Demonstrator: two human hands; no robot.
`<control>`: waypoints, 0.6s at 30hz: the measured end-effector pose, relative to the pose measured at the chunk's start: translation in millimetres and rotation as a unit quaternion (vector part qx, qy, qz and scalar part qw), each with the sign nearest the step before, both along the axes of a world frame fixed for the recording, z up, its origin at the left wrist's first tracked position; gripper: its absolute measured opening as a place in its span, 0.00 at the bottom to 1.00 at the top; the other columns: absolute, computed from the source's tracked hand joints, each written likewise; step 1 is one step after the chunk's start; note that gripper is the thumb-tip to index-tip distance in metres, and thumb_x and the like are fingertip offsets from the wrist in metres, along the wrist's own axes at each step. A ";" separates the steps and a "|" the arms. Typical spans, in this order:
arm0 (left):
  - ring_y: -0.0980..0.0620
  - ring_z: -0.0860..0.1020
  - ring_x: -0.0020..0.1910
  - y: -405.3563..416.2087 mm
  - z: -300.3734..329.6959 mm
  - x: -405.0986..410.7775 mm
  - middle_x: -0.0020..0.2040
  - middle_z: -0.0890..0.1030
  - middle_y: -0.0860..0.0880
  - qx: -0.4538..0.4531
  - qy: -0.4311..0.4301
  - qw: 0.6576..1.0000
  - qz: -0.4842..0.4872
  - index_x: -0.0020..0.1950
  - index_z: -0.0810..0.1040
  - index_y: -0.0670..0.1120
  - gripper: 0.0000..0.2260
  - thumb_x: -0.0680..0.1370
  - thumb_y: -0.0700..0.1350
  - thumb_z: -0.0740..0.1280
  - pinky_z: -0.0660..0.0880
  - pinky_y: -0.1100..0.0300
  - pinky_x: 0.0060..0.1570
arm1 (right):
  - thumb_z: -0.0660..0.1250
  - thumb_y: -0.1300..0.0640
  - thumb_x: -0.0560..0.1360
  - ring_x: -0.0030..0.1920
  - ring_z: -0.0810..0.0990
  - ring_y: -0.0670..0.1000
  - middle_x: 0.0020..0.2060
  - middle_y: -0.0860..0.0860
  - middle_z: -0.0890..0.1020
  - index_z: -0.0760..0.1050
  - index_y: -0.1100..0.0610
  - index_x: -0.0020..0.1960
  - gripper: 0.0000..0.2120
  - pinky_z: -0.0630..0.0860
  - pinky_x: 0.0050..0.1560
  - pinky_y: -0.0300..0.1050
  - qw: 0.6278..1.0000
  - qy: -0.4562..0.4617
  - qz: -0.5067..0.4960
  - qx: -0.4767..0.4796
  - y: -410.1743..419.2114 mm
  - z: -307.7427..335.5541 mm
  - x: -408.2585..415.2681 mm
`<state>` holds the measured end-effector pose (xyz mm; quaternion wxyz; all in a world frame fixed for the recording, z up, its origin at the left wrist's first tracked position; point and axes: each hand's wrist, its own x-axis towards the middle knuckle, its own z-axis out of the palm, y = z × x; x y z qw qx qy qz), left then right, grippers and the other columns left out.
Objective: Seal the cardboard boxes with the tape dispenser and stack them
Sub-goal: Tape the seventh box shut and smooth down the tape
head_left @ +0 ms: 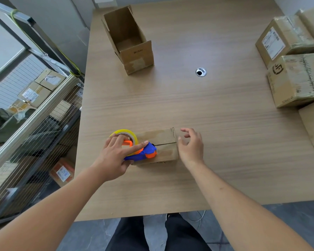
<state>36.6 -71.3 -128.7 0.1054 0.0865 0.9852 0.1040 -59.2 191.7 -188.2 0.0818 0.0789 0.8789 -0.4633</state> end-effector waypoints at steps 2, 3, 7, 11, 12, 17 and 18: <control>0.43 0.66 0.67 0.4 1.5 -0.6 0.61 0.70 0.49 -0.008 -0.007 1.000 -0.004 0.78 0.53 0.73 0.40 0.75 0.50 0.73 0.59 0.47 0.71 | 0.64 0.58 0.80 0.48 0.75 0.45 0.52 0.48 0.73 0.75 0.48 0.62 0.13 0.77 0.51 0.50 0.998 0.066 0.024 -0.001 -18.3 6.2 16.9; 0.43 0.66 0.67 0.6 3.3 -1.5 0.61 0.70 0.49 -0.015 -0.013 1.000 -0.007 0.78 0.52 0.73 0.40 0.76 0.52 0.72 0.58 0.47 0.71 | 0.63 0.57 0.81 0.50 0.75 0.47 0.53 0.48 0.73 0.74 0.49 0.65 0.14 0.76 0.52 0.50 0.995 0.092 0.037 0.011 -27.4 3.3 25.6; 0.46 0.66 0.68 -2.4 17.6 -15.6 0.65 0.68 0.53 -0.029 -0.043 0.998 -0.031 0.77 0.46 0.75 0.35 0.79 0.59 0.66 0.55 0.49 0.71 | 0.63 0.54 0.81 0.55 0.73 0.57 0.65 0.50 0.74 0.69 0.49 0.76 0.23 0.70 0.55 0.54 0.987 0.101 -0.011 0.127 -50.7 -21.1 49.7; 0.47 0.70 0.56 -8.4 39.4 -41.3 0.58 0.70 0.54 -0.029 -0.121 0.990 -0.066 0.76 0.45 0.77 0.32 0.80 0.60 0.61 0.66 0.52 0.65 | 0.63 0.56 0.82 0.55 0.71 0.57 0.71 0.45 0.71 0.63 0.43 0.79 0.27 0.69 0.55 0.53 0.981 0.081 -0.021 0.172 -52.9 -24.7 56.8; 0.47 0.71 0.53 -9.9 44.9 -46.3 0.55 0.70 0.53 -0.025 -0.143 0.987 -0.073 0.75 0.45 0.77 0.31 0.81 0.60 0.61 0.68 0.52 0.61 | 0.61 0.54 0.83 0.58 0.70 0.56 0.73 0.43 0.69 0.61 0.42 0.80 0.27 0.68 0.57 0.53 0.982 0.066 -0.017 0.174 -52.2 -23.9 56.0; 0.52 0.73 0.50 -16.4 62.6 -54.3 0.52 0.72 0.53 0.086 -0.255 0.961 -0.065 0.71 0.51 0.82 0.25 0.85 0.56 0.57 0.68 0.55 0.51 | 0.53 0.46 0.82 0.59 0.67 0.50 0.74 0.35 0.66 0.65 0.37 0.77 0.23 0.62 0.54 0.49 0.983 0.058 -0.004 0.176 -49.7 -24.3 57.0; 0.52 0.73 0.51 -18.8 63.5 -54.0 0.53 0.72 0.53 0.098 -0.267 0.956 -0.067 0.71 0.53 0.83 0.23 0.85 0.56 0.56 0.68 0.55 0.52 | 0.51 0.45 0.81 0.59 0.67 0.49 0.74 0.34 0.65 0.65 0.37 0.76 0.23 0.61 0.54 0.49 0.982 0.062 0.002 0.180 -48.9 -24.5 56.2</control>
